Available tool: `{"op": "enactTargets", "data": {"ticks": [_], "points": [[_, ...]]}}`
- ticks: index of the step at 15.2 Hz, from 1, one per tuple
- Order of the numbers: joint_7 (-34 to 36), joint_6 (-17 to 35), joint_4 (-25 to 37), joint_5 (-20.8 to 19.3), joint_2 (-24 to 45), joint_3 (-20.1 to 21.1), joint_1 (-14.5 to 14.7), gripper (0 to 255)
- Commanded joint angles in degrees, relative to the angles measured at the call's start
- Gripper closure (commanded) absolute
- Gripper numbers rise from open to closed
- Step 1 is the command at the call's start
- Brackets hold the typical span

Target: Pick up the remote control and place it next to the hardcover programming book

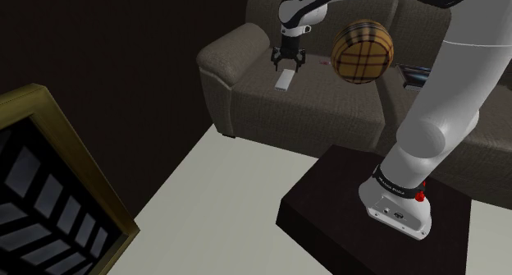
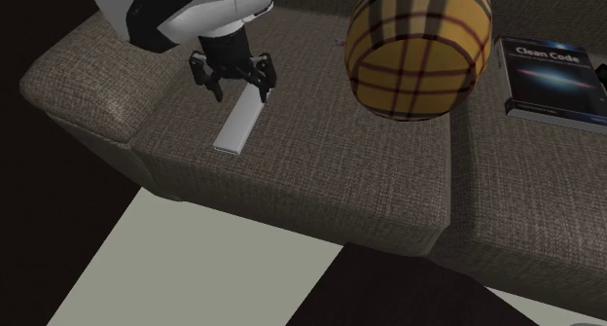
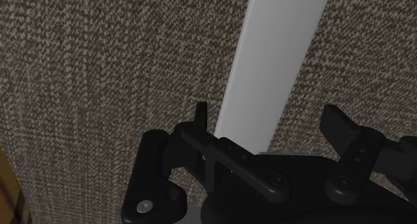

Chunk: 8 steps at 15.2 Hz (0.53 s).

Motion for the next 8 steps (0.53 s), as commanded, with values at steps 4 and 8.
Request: {"op": "enactTargets", "data": {"ticks": [4,8], "points": [[0.5,3.4,-1.4,0.0,1.9,-0.2,-0.1,0],[0.4,5.2,-2.2,0.1,2.8,-0.2,-0.2,0]]}}
